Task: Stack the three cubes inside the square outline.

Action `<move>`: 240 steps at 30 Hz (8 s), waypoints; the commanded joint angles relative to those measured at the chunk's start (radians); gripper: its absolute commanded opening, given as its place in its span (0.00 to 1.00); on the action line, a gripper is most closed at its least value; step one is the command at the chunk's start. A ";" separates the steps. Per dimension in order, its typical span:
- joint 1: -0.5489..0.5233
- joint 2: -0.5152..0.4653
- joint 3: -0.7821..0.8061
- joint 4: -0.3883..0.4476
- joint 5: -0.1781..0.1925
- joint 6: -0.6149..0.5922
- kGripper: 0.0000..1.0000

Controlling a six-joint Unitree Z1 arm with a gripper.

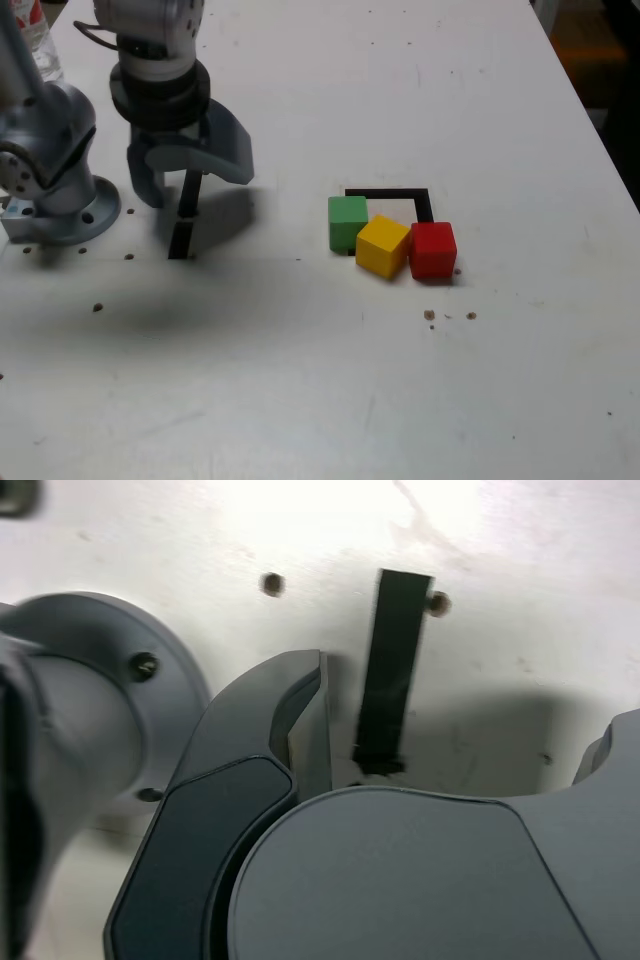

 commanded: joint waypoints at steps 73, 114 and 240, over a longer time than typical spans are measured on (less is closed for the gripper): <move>0.048 0.437 -0.994 0.451 -0.056 0.453 0.95; 0.059 0.633 -0.962 0.298 -0.154 0.466 0.95; 0.104 0.560 -0.775 0.220 -0.201 0.415 0.38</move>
